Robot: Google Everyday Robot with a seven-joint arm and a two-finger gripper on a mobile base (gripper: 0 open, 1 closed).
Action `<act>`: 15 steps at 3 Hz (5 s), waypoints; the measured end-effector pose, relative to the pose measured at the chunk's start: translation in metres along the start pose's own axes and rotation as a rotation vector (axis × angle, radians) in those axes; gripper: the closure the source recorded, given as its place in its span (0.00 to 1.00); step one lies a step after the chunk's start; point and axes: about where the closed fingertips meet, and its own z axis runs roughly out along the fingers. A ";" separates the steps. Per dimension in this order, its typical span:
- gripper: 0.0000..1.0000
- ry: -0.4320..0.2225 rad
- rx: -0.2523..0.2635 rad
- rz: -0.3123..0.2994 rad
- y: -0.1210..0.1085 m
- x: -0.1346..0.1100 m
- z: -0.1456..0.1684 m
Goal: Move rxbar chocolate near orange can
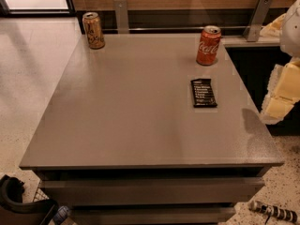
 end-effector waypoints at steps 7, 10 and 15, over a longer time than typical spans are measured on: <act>0.00 0.164 -0.125 0.827 -0.098 0.026 0.103; 0.00 0.193 -0.099 0.975 -0.101 -0.028 0.127; 0.00 0.335 -0.213 1.101 -0.087 -0.030 0.212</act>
Offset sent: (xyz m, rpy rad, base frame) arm 0.0227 -0.0056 -0.0036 0.0743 0.0207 -0.0760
